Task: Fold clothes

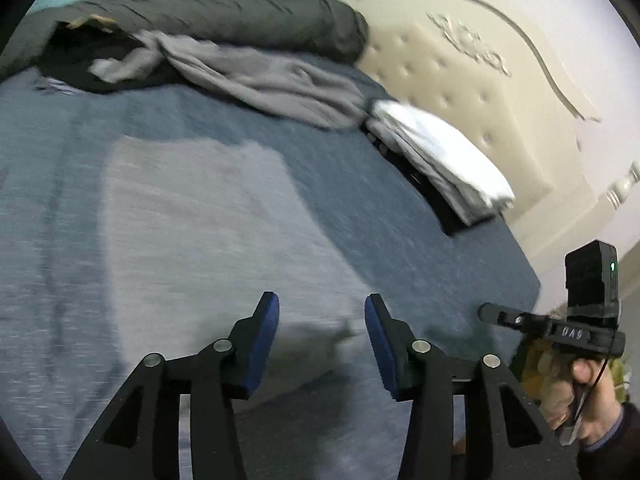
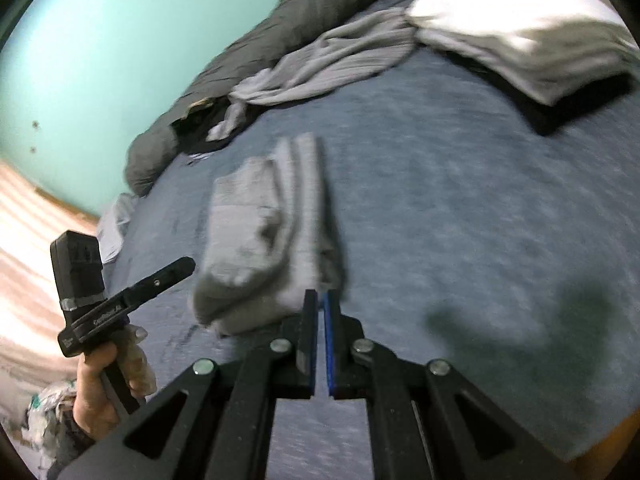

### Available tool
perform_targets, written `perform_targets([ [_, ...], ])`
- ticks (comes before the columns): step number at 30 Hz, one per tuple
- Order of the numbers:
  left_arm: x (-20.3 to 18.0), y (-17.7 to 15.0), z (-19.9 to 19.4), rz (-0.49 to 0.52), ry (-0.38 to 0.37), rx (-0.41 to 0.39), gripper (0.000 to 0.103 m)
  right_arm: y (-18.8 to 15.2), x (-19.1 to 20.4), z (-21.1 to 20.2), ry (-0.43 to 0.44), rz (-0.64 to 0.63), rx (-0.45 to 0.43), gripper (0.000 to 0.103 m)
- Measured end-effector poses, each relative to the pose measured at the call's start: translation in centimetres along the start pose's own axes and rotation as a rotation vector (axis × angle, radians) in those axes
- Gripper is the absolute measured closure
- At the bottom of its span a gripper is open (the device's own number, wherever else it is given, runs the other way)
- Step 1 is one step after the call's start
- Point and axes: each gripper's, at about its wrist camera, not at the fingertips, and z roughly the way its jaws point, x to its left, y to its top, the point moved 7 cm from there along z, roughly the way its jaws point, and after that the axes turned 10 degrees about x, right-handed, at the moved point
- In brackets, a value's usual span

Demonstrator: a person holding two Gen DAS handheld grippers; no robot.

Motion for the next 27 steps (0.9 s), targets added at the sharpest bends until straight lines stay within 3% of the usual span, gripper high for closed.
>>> perform_targets([
  [3, 3.8, -1.1, -0.6, -0.044, 0.061, -0.003, 0.053, 1.5, 2.7, 2.5, 0.043, -0.029, 0.035, 0.091],
  [6, 5.9, -2.8, 0.0, -0.075, 0.064, 0.006, 0.053, 2.4, 4.5, 5.4, 0.070, -0.031, 0.099, 0.061],
  [10, 6.4, -4.4, 1.6, -0.057, 0.057, 0.023, 0.053, 3.7, 5.1, 9.4, 0.043, 0.008, 0.170, 0.060],
  [17, 5.6, -5.6, 3.5, 0.011, 0.051, 0.018, 0.051, 4.5, 4.0, 12.7, 0.005, 0.034, 0.213, 0.058],
  [24, 5.4, -6.1, 3.9, 0.028, 0.053, 0.002, 0.050, 4.6, 5.0, 14.3, -0.028, -0.040, 0.222, 0.058],
  [26, 5.4, -6.1, 4.1, 0.037, 0.059, 0.001, 0.050, 4.6, 5.3, 14.7, -0.056, -0.073, 0.224, 0.070],
  [27, 5.3, -6.1, 4.1, 0.042, 0.062, 0.000, 0.050, 4.7, 5.5, 14.6, -0.078, -0.093, 0.223, 0.083],
])
